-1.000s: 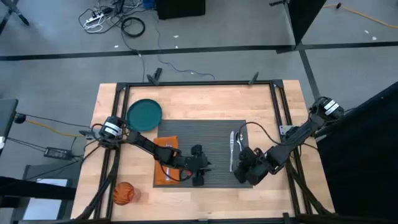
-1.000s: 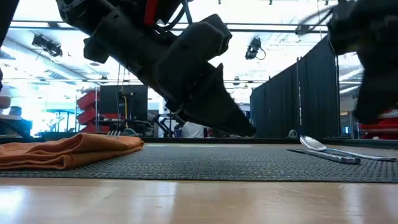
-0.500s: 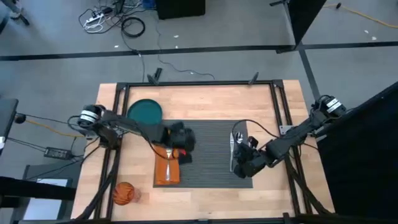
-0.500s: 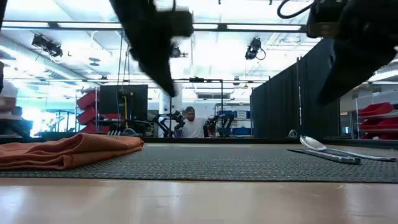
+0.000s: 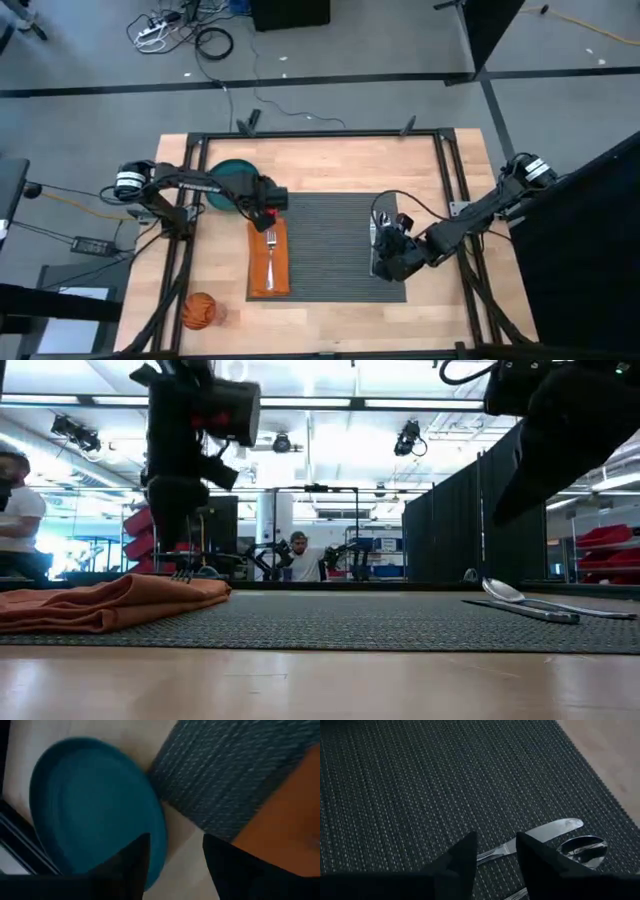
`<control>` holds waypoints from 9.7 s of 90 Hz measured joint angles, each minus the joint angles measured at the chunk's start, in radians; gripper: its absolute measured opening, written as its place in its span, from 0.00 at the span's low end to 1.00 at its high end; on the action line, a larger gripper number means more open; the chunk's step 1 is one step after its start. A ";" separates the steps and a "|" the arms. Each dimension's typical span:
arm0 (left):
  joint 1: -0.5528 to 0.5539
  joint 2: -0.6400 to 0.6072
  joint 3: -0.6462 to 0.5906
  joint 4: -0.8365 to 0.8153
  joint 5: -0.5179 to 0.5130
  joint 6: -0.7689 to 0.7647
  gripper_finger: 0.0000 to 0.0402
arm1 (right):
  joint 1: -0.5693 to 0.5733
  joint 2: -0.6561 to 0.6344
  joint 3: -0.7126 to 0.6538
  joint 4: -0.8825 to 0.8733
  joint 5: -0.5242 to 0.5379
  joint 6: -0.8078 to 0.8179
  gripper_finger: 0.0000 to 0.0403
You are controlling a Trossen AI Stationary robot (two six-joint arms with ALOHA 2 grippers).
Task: Set table place
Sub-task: Put the green plate on the gray placemat, then move the orange cup on the top right of the gray placemat
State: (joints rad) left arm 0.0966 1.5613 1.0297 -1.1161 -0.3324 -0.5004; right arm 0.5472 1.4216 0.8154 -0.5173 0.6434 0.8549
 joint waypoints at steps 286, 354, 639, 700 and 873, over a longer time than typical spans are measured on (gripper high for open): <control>-0.516 0.448 0.457 0.409 -0.112 0.382 0.00 | 0.048 0.001 0.000 -0.026 -0.043 0.007 0.29; -0.500 0.490 0.457 0.475 -0.075 0.464 0.22 | 0.048 0.001 0.000 -0.026 -0.043 0.011 0.29; -1.090 0.100 0.314 -0.250 0.266 -0.626 0.32 | 0.056 0.001 0.000 0.057 -0.089 0.008 0.59; -0.654 0.098 0.700 -0.408 0.088 -0.335 0.00 | 0.074 0.001 0.000 0.027 -0.141 -0.022 0.57; 0.517 0.339 0.666 -0.158 0.323 0.725 0.00 | 0.128 0.001 0.000 0.045 -0.068 0.032 0.56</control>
State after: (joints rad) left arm 0.6140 1.9007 1.6955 -1.2743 -0.0090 0.2249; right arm 0.6750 1.4223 0.8150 -0.4725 0.5758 0.8869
